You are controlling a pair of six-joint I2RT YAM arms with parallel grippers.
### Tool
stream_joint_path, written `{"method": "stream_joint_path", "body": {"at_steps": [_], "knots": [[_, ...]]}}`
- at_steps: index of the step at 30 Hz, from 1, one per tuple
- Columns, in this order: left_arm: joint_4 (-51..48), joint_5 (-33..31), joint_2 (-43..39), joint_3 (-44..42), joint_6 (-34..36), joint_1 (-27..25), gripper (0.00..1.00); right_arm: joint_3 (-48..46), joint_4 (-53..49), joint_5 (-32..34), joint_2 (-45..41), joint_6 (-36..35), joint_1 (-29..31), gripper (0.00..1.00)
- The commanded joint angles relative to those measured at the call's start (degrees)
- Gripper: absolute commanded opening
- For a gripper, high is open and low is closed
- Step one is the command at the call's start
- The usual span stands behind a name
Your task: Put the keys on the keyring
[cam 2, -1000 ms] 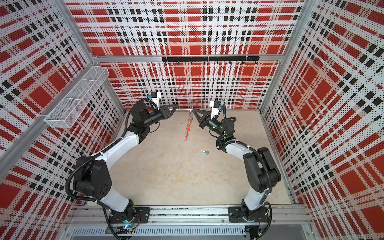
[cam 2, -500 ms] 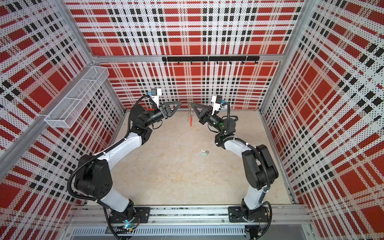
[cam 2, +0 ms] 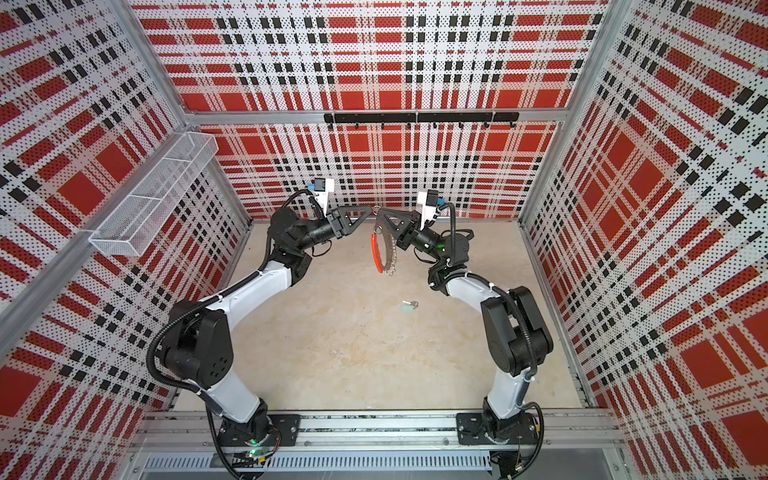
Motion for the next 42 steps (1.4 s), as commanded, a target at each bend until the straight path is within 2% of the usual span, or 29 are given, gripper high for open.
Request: {"method": "stream_joint_path", "body": {"at_steps": [1,10,16,31,33,39,42], "knots": [[1.8,0.7,1.1,3.4,-0.3,-1.0,0.34,1.5,0.7,-0.6,-0.4,-0.7,0.2,0.00],[1.7,0.7,0.8,3.5,-0.3,-1.7,0.36,1.0,1.2,-0.2,-0.5,-0.4,0.2,0.00],[1.7,0.0,-0.8,2.1,0.1,-1.0,0.44,1.1,1.4,0.9,0.2,0.5,-0.5,0.00],[1.8,0.1,-1.7,1.4,0.4,-0.4,0.47,1.9,-0.3,0.8,0.4,0.1,-0.6,0.00],[1.7,0.2,-1.8,1.3,0.4,-0.3,0.46,2.2,-0.3,0.6,0.5,0.2,-0.6,0.00],[1.7,0.8,-1.3,1.4,0.6,-0.9,0.34,3.0,-0.4,0.0,0.9,0.8,-0.4,0.00],[1.7,0.9,-1.0,1.6,0.7,-1.2,0.32,3.1,-0.6,-0.2,0.9,0.8,-0.4,0.00]]}}
